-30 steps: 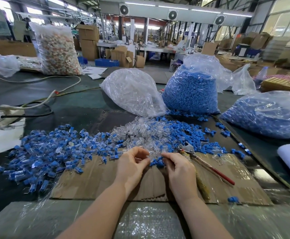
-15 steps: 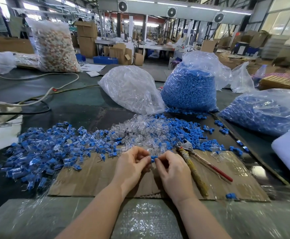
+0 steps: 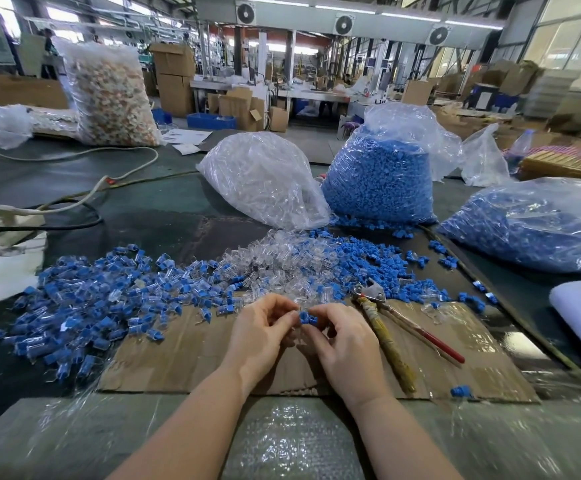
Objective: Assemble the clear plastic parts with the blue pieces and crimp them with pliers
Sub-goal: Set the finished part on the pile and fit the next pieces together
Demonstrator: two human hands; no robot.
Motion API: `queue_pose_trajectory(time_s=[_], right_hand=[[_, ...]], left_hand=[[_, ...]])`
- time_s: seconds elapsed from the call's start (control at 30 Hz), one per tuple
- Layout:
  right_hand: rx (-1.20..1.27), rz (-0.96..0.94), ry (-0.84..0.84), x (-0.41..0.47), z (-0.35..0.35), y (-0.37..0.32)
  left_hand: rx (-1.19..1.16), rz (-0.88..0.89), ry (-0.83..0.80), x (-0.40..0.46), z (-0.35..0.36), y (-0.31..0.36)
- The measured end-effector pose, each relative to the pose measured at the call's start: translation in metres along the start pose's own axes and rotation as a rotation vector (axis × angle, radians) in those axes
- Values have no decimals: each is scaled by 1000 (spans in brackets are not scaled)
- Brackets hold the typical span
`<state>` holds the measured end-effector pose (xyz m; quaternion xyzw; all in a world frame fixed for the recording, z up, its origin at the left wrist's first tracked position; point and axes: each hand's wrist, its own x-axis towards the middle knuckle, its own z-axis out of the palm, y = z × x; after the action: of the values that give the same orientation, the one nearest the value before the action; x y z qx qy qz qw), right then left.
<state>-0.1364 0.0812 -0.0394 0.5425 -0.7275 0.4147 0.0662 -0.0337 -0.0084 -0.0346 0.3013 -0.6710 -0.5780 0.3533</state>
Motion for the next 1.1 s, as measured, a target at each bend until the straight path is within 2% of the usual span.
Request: queue_pose_trajectory(time_s=[0.17, 0.7, 0.8, 0.87, 0.93, 0.97, 1.03, 1.1], right_hand=[[33, -54, -23, 0, -4, 0], [52, -59, -10, 1, 0, 2], [37, -49, 45, 2, -1, 0], [-29, -24, 139, 3, -4, 1], [-160, 106, 224, 5, -10, 3], [-242, 217, 214, 7, -13, 4], [-468, 462, 61, 12, -21, 9], [-626, 662, -182, 17, -32, 17]], left_hand=[[0, -16, -22, -1, -1, 0], [-1, 15, -1, 1, 2, -2], [12, 22, 10, 2, 1, -2], [-10, 16, 23, 2, 0, -2], [-35, 1, 32, 2, -1, -3], [-50, -8, 35, 2, -1, -3], [-78, -18, 47, 2, -3, -4], [-110, -27, 61, 2, -4, -4]])
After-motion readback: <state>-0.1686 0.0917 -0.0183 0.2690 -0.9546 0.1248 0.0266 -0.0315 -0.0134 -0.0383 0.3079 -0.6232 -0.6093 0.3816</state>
